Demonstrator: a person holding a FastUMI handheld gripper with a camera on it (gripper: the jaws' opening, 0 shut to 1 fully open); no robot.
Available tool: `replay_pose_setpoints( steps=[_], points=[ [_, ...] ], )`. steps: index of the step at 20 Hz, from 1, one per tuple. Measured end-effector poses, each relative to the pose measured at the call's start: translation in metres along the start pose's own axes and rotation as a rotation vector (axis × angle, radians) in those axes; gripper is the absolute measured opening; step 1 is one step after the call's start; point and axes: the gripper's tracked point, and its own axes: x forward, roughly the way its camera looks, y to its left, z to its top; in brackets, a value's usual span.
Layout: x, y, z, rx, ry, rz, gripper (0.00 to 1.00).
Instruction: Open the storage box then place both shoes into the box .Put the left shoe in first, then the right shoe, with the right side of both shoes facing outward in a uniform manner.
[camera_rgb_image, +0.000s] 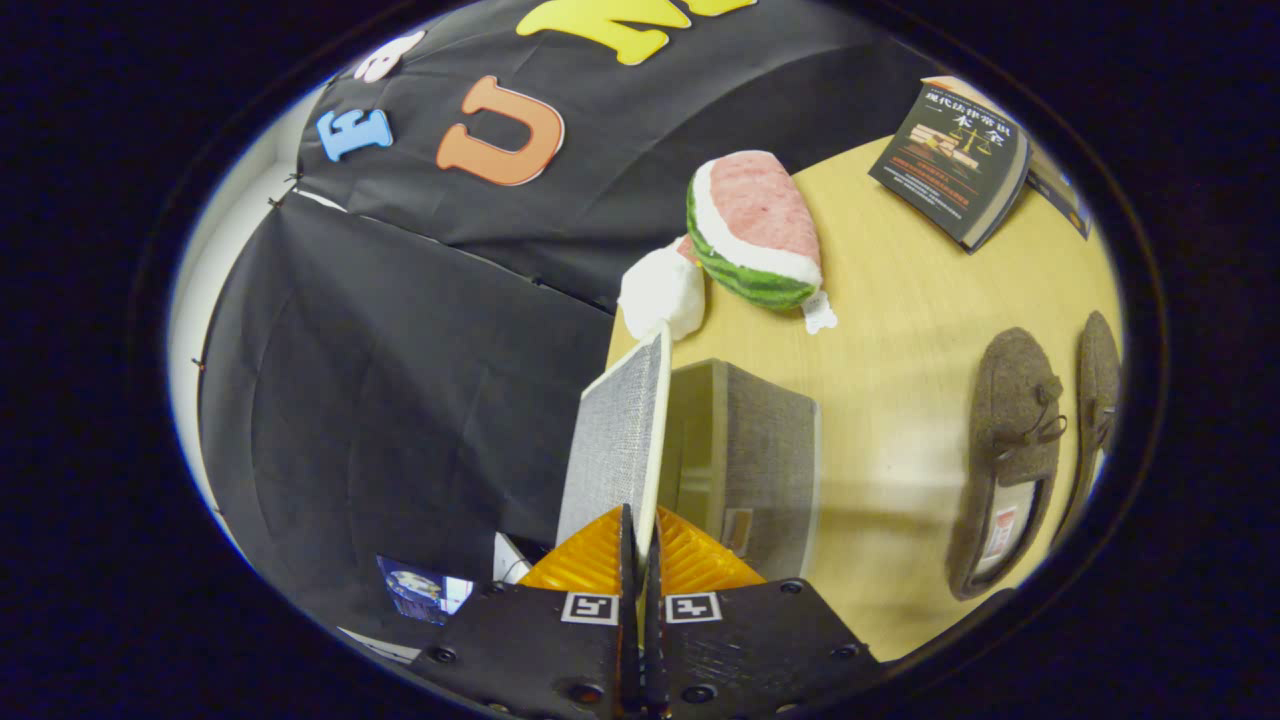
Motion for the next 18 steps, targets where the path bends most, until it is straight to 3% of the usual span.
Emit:
replay_pose_setpoints(
  steps=[7, 14, 18],
  points=[
    [-0.004, 0.075, 0.000, -0.070, -0.042, 0.001, 0.03],
    [0.036, 0.146, -0.006, -0.163, -0.012, -0.029, 0.03],
    [0.061, 0.181, 0.001, -0.124, -0.013, -0.014, 0.06]
  ],
)
